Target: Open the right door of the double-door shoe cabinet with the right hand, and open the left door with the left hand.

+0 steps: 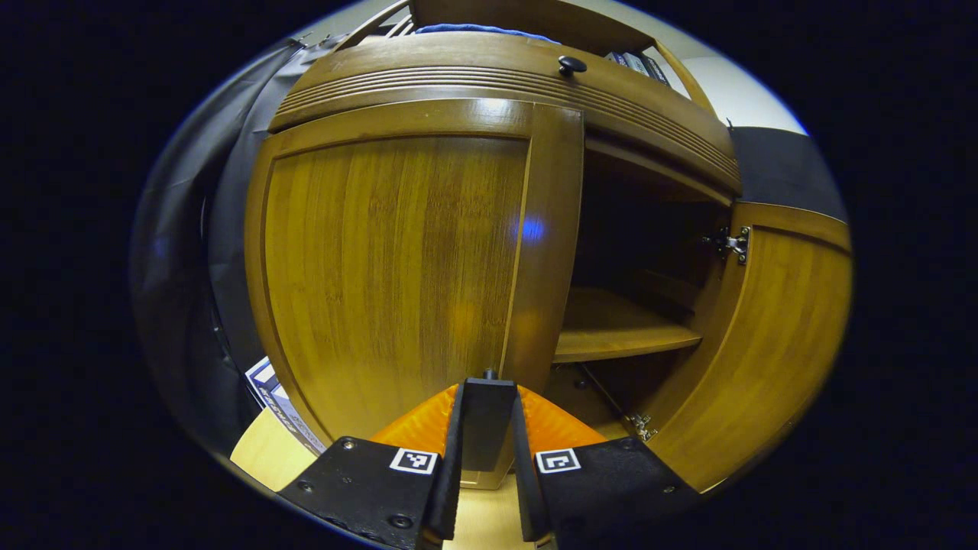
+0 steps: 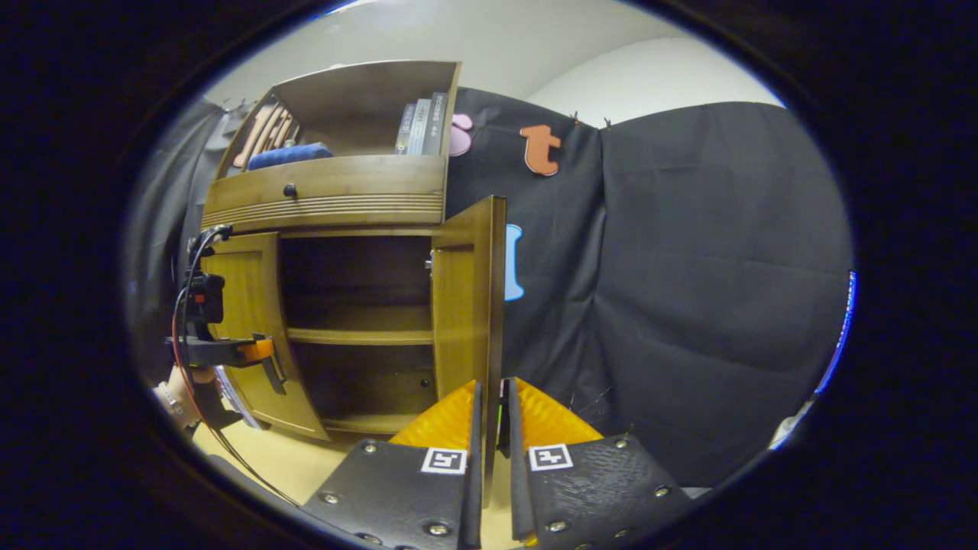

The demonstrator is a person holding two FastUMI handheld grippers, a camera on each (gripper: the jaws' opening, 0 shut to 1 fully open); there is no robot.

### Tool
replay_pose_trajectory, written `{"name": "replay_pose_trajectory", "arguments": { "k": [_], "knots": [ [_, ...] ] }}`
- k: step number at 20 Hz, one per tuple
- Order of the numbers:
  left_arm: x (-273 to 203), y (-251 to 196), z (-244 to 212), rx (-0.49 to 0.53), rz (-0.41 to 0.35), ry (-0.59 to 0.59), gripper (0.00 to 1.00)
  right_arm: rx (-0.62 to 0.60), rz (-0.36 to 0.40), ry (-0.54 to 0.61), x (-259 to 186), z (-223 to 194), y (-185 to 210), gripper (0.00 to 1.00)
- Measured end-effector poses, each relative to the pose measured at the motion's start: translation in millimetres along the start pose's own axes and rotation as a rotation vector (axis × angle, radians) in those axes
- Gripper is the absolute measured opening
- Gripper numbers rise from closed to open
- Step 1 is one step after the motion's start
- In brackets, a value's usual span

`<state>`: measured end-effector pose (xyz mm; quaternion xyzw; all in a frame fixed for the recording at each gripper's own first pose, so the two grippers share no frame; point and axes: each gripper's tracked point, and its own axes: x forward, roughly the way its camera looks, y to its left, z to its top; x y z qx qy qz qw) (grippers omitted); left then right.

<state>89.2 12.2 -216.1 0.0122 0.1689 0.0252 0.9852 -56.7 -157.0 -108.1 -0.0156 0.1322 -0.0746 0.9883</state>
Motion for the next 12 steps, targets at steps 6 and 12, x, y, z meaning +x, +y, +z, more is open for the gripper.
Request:
{"name": "replay_pose_trajectory", "arguments": {
  "k": [6, 12],
  "knots": [
    [-28, 7, -4, -0.008, -0.009, -0.010, 0.33, -0.013, 0.083, 0.005, 2, -2, 26, 0.16],
    [-57, 18, -8, -0.034, -0.011, -0.015, 0.33, -0.018, 0.179, 0.014, 6, -8, 60, 0.15]
  ]
}}
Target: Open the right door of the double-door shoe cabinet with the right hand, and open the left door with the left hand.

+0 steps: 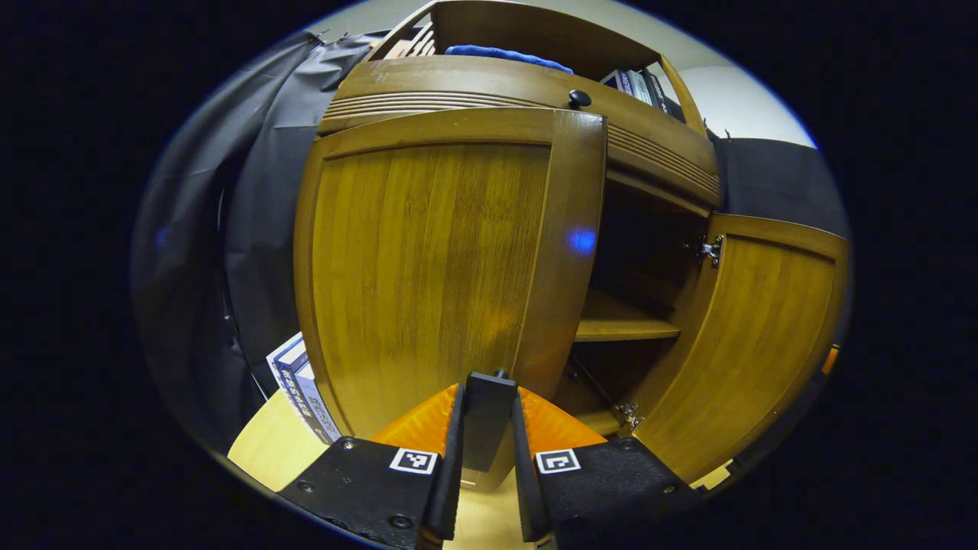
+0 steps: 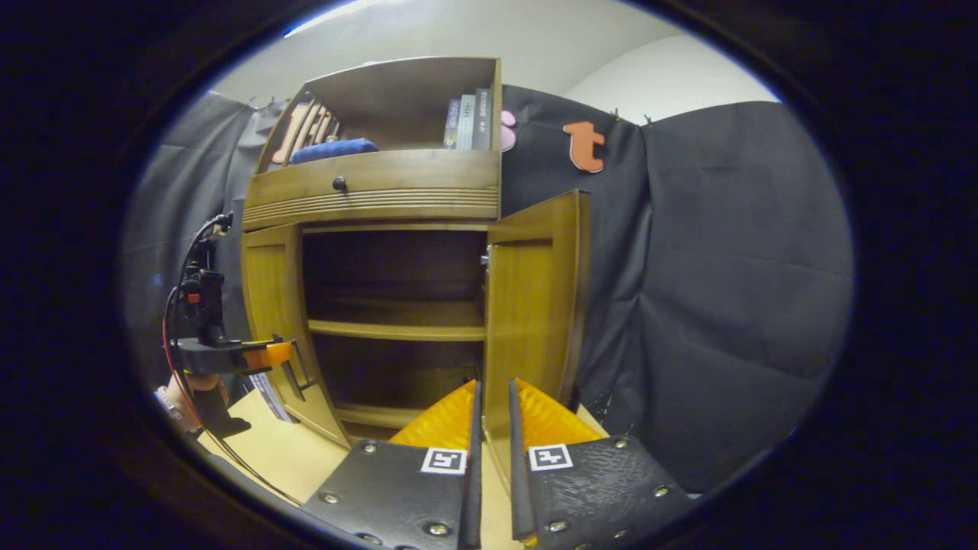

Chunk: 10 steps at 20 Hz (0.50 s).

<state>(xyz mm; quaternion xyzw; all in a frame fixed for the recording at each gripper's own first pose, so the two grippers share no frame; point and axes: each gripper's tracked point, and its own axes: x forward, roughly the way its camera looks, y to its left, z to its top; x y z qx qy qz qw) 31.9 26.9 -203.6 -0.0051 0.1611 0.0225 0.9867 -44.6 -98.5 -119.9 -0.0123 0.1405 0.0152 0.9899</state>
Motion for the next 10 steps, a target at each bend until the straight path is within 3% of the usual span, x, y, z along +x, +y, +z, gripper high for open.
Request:
{"name": "replay_pose_trajectory", "arguments": {
  "k": [7, 10],
  "knots": [
    [-32, 17, -4, -0.043, -0.019, -0.004, 0.36, -0.005, 0.117, 0.015, 15, -7, 45, 0.16],
    [-47, 24, -6, -0.070, -0.024, -0.011, 0.30, -0.009, 0.163, 0.023, 20, -10, 65, 0.15]
  ]
}}
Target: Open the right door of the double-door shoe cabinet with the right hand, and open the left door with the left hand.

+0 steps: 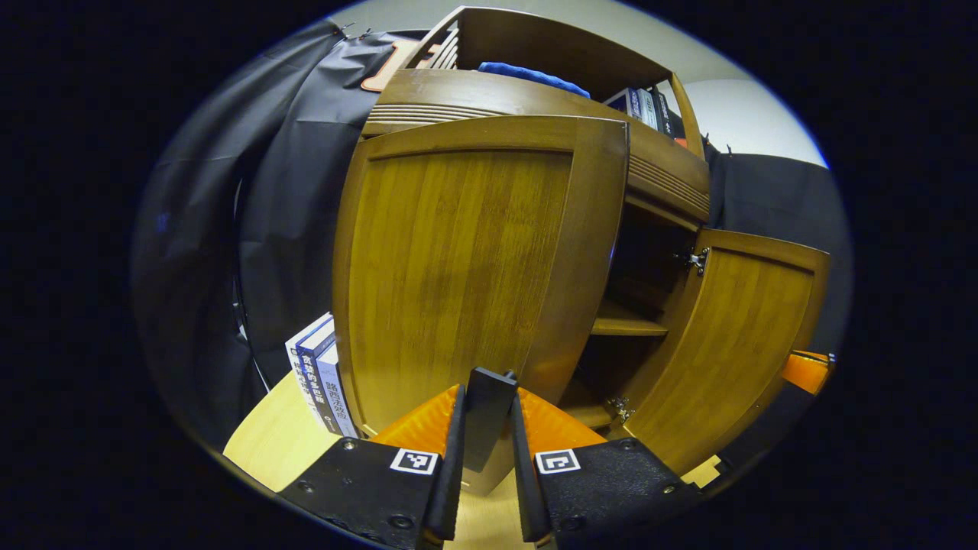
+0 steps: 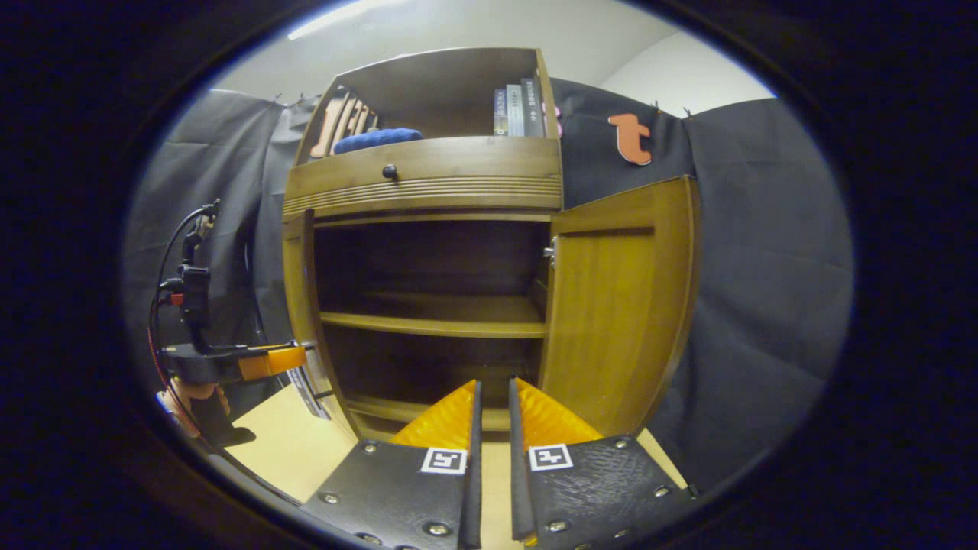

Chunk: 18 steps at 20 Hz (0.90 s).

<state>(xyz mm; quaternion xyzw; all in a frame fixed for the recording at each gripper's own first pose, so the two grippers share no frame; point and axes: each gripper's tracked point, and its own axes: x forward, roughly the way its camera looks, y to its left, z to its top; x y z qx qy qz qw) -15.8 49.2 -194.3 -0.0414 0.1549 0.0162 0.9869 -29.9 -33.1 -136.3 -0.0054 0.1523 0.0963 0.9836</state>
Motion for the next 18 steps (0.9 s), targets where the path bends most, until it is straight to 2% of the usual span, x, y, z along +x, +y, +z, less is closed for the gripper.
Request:
{"name": "replay_pose_trajectory", "arguments": {
  "k": [4, 6, 7, 8, 11, 12, 13, 14, 15, 18],
  "knots": [
    [-18, 9, 0, -0.051, -0.005, -0.005, 0.31, -0.004, 0.058, 0.012, 8, -6, 23, 0.15],
    [-24, 15, -1, -0.056, 0.003, -0.009, 0.25, -0.007, 0.083, 0.018, 15, -4, 35, 0.15],
    [-29, 17, -1, -0.058, 0.008, -0.011, 0.31, -0.008, 0.096, 0.021, 17, -6, 41, 0.16],
    [-32, 21, 0, -0.061, 0.013, -0.012, 0.27, -0.009, 0.108, 0.024, 19, -7, 47, 0.16],
    [-43, 31, 0, -0.084, 0.034, -0.012, 0.27, -0.014, 0.142, 0.031, 22, -12, 59, 0.15],
    [-46, 35, 1, -0.093, 0.043, -0.014, 0.23, -0.015, 0.152, 0.034, 23, -13, 64, 0.15],
    [-50, 38, 1, -0.100, 0.052, -0.014, 0.23, -0.016, 0.162, 0.036, 25, -14, 68, 0.15],
    [-54, 42, 1, -0.103, 0.062, -0.014, 0.29, -0.016, 0.171, 0.038, 26, -15, 71, 0.15],
    [-57, 47, 1, -0.106, 0.072, -0.016, 0.26, -0.017, 0.180, 0.041, 28, -16, 75, 0.15],
    [-66, 61, 4, -0.114, 0.105, -0.020, 0.30, -0.018, 0.205, 0.048, 31, -19, 84, 0.15]
  ]
}}
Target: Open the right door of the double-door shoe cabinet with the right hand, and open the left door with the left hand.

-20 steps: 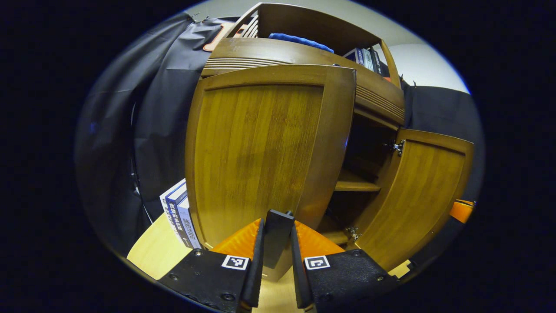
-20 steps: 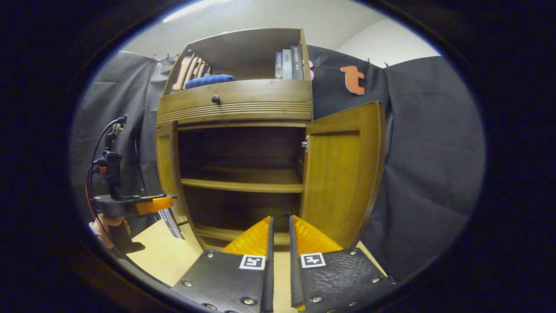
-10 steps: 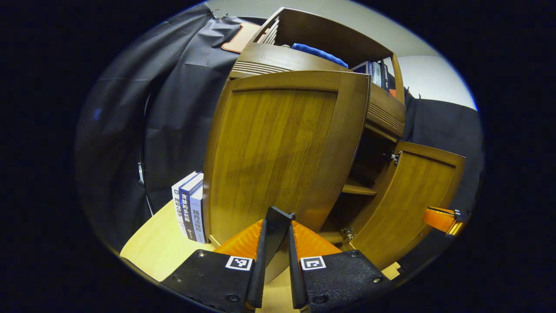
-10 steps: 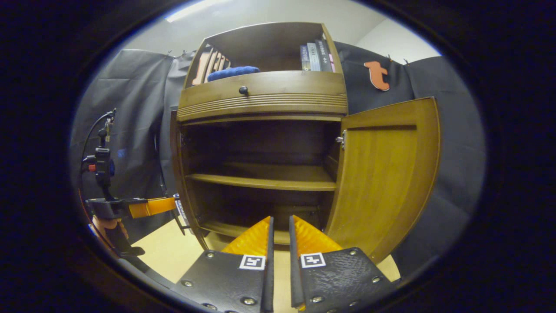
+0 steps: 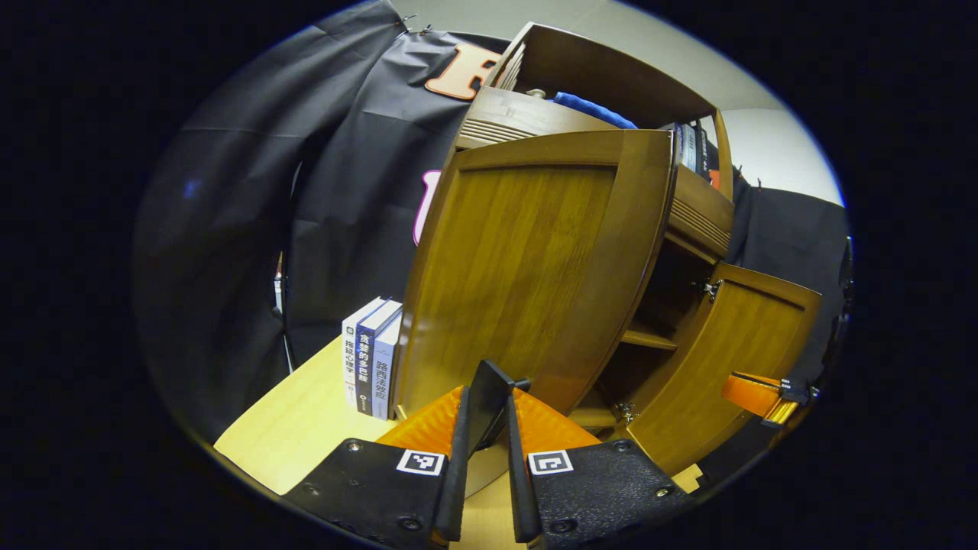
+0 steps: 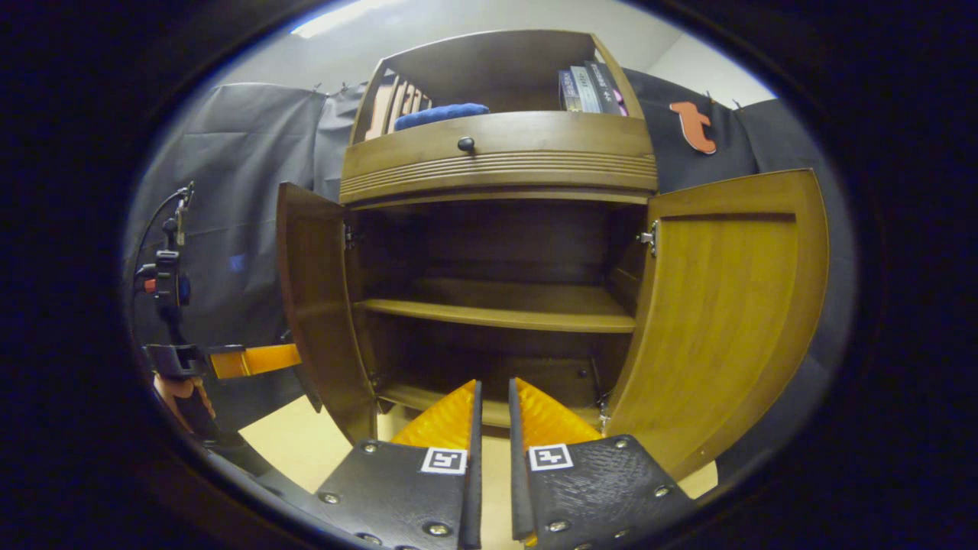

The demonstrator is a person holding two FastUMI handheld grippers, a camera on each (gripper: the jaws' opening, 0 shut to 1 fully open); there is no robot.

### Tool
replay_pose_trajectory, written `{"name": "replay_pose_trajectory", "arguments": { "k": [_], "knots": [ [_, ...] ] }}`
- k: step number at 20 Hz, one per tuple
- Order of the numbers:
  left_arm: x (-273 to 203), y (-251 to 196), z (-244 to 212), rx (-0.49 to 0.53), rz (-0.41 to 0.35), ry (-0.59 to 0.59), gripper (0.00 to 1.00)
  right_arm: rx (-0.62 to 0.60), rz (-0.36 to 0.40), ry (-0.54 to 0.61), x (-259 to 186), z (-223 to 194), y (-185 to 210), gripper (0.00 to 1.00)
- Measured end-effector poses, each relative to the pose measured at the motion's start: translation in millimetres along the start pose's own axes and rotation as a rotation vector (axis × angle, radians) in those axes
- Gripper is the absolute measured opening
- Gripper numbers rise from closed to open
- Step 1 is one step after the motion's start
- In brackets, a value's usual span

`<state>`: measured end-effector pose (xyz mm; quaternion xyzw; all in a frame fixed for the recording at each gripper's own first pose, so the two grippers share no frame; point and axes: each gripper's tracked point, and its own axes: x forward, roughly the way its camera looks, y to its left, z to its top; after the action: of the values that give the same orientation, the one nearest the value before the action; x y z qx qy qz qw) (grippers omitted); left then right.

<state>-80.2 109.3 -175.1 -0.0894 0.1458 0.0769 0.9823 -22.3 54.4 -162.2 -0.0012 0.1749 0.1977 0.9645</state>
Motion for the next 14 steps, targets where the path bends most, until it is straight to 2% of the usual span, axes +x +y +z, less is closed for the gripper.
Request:
{"name": "replay_pose_trajectory", "arguments": {
  "k": [5, 6, 7, 8, 9, 11, 12, 14],
  "knots": [
    [-11, 21, 7, -0.013, 0.042, -0.010, 0.30, 0.007, 0.034, 0.014, 11, -5, 12, 0.15],
    [-13, 25, 9, -0.009, 0.048, -0.015, 0.27, 0.009, 0.039, 0.017, 13, -4, 14, 0.15],
    [-14, 28, 10, -0.004, 0.056, -0.018, 0.30, 0.011, 0.044, 0.021, 15, -5, 17, 0.15],
    [-15, 31, 11, -0.001, 0.064, -0.021, 0.22, 0.013, 0.048, 0.023, 16, -5, 18, 0.15],
    [-16, 34, 12, 0.000, 0.073, -0.023, 0.30, 0.014, 0.054, 0.025, 17, -5, 21, 0.15],
    [-18, 40, 14, 0.002, 0.087, -0.029, 0.26, 0.013, 0.062, 0.027, 19, -4, 26, 0.16],
    [-20, 44, 15, 0.001, 0.096, -0.030, 0.30, 0.013, 0.066, 0.029, 20, -4, 26, 0.16],
    [-22, 52, 18, 0.005, 0.117, -0.036, 0.23, 0.013, 0.072, 0.031, 22, -4, 29, 0.15]
  ]
}}
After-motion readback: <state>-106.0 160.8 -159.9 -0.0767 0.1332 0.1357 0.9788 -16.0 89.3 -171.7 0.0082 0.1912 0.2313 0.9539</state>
